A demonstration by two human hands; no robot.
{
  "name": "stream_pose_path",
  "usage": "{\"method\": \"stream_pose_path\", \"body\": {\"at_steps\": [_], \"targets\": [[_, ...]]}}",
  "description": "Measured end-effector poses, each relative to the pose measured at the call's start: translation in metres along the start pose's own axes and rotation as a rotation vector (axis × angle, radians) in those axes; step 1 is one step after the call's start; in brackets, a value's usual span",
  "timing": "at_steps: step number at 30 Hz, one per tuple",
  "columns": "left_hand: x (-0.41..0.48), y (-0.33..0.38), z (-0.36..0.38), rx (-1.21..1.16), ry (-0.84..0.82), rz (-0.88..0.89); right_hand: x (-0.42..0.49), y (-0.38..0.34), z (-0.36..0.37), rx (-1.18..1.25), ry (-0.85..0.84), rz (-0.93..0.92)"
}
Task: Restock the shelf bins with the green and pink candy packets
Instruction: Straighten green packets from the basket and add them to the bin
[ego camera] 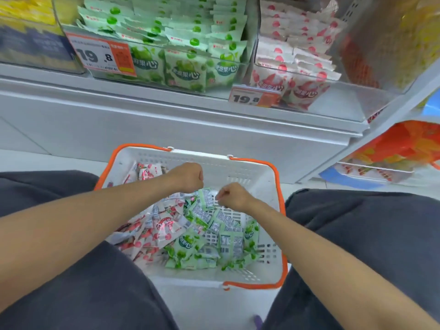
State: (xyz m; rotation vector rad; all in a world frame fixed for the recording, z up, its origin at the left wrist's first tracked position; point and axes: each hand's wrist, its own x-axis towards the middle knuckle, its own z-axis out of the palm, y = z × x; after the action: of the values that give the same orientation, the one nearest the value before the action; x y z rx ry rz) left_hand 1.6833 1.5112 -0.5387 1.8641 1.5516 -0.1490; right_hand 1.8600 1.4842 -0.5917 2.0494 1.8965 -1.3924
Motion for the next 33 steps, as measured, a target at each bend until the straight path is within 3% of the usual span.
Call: {"method": "stream_pose_path", "body": {"at_steps": [2,7,16,23,28,33], "targets": [[0.001,-0.005,0.016,0.04,-0.06,-0.008,0.002,0.037,0.045,0.047,-0.084,0.151],[0.002,-0.02,0.032,0.105,-0.112,-0.025,0.003,0.039,0.109,0.149,-0.163,0.247],[-0.001,-0.035,0.024,0.096,-0.119,-0.095,0.026,0.041,0.109,0.464,-0.246,0.478],[-0.01,-0.037,0.014,0.137,-0.162,-0.089,-0.006,0.035,0.13,0.351,-0.36,0.503],[-0.014,-0.039,0.007,0.131,-0.169,-0.098,-0.005,0.013,0.11,0.351,-0.218,0.328],[-0.015,-0.048,0.0,-0.015,-0.149,-0.179,-0.014,-0.033,0.011,0.336,-0.06,0.014]]}}
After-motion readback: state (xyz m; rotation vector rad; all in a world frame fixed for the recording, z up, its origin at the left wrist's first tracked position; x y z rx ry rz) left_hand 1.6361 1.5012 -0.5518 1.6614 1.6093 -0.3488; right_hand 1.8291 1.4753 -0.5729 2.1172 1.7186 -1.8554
